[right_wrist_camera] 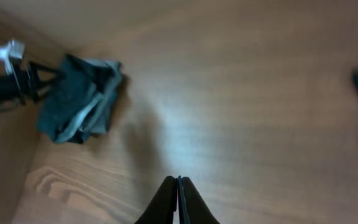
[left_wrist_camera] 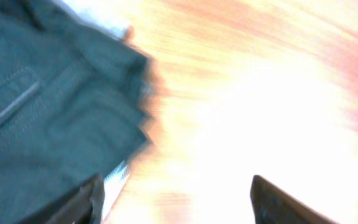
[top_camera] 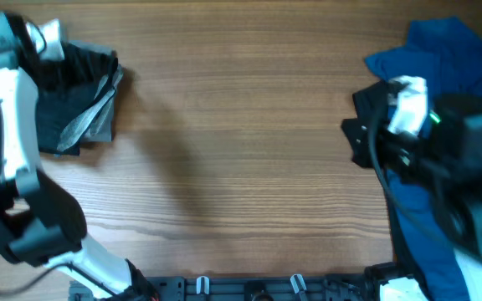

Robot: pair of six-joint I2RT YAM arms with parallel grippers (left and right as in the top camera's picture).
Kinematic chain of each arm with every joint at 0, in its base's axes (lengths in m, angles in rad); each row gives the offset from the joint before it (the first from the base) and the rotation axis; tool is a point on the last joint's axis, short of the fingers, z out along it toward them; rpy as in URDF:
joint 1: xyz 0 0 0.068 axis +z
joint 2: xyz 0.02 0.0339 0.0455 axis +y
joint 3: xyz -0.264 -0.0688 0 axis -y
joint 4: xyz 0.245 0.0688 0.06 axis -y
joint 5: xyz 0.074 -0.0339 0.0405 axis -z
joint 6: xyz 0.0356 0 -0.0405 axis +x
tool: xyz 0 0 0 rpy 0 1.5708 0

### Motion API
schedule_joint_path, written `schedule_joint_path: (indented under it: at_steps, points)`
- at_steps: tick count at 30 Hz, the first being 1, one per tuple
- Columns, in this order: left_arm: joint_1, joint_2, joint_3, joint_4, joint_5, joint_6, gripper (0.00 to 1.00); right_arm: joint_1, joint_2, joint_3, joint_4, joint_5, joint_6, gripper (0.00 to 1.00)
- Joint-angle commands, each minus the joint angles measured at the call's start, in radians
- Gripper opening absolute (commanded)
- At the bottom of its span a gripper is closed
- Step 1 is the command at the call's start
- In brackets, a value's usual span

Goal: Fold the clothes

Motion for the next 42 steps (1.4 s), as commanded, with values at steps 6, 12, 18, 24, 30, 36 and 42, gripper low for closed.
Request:
schedule_joint_path:
  at_steps: [6, 12, 18, 24, 30, 36, 42]
  points:
    - [-0.275, -0.465, 0.192, -0.423, 0.053, 0.140, 1.00, 0.000, -0.327, 0.016, -0.032, 0.075, -0.262, 0.24]
    - [-0.462, -0.650, 0.192, -0.475, -0.135, 0.132, 1.00, 0.000, -0.409, 0.016, -0.074, 0.082, -0.286, 1.00]
    - [-0.465, -0.715, 0.192, -0.480, -0.135, 0.132, 1.00, 0.000, -0.408, 0.016, -0.144, 0.071, -0.278, 0.99]
    - [-0.465, -0.721, 0.192, -0.480, -0.135, 0.132, 1.00, 0.000, -0.409, 0.016, -0.187, 0.061, -0.068, 1.00]
    - [-0.465, -0.722, 0.192, -0.480, -0.135, 0.132, 1.00, 0.000, -0.408, 0.013, -0.121, 0.230, -0.077, 0.99]
    - [-0.465, -0.722, 0.192, -0.480, -0.135, 0.132, 1.00, -0.002, -0.463, -0.261, 0.206, 0.196, -0.436, 1.00]
    - [-0.465, -0.721, 0.192, -0.480, -0.135, 0.132, 1.00, -0.002, -0.679, -0.754, 0.578, 0.156, -0.440, 1.00]
